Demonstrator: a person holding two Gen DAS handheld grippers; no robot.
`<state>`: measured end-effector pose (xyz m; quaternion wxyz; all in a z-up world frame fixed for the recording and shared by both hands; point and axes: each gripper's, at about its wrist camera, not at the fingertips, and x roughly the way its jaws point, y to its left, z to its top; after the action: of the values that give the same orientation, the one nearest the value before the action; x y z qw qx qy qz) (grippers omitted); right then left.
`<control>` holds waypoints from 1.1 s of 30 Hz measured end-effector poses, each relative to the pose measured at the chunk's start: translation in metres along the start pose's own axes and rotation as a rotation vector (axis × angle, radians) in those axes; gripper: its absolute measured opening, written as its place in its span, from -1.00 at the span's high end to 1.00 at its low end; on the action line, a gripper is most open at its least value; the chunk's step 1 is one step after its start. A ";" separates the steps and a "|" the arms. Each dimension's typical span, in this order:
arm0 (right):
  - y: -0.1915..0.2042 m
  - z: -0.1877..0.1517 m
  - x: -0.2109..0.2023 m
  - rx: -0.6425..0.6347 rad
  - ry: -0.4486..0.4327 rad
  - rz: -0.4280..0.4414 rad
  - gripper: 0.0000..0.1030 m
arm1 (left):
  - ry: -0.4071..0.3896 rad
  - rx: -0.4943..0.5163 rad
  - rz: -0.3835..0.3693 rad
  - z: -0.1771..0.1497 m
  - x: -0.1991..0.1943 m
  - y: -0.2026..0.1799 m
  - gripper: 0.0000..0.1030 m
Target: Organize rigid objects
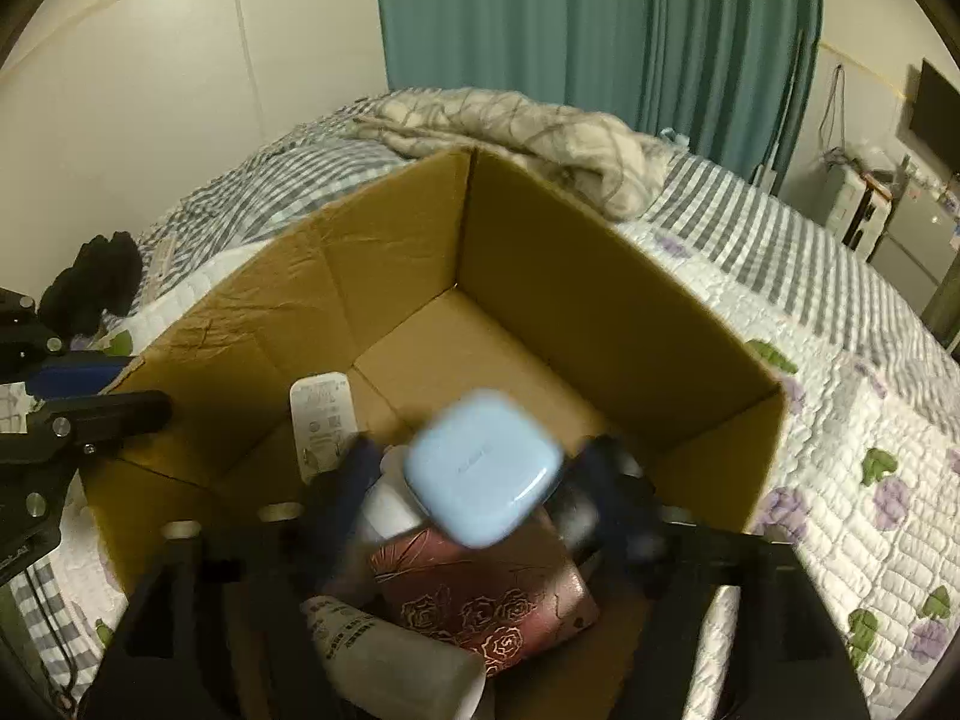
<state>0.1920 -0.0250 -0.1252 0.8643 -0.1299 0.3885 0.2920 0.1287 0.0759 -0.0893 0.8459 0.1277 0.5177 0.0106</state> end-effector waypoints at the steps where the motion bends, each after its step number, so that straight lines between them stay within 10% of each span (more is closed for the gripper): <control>1: -0.001 0.001 -0.006 0.003 -0.023 -0.003 -0.78 | -0.001 0.000 -0.001 0.000 0.000 0.000 0.81; 24: -0.015 -0.020 -0.064 0.090 -0.065 -0.110 -0.83 | -0.001 -0.053 -0.025 0.005 -0.002 0.007 0.81; 33: -0.009 -0.027 -0.150 0.102 -0.148 -0.233 -0.83 | -0.175 -0.032 -0.043 0.006 -0.085 0.001 0.81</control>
<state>0.1019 -0.1054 -0.0310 0.9240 -0.1081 0.3206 0.1785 0.0947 0.0631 -0.0122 0.8899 0.1035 0.4442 -0.0108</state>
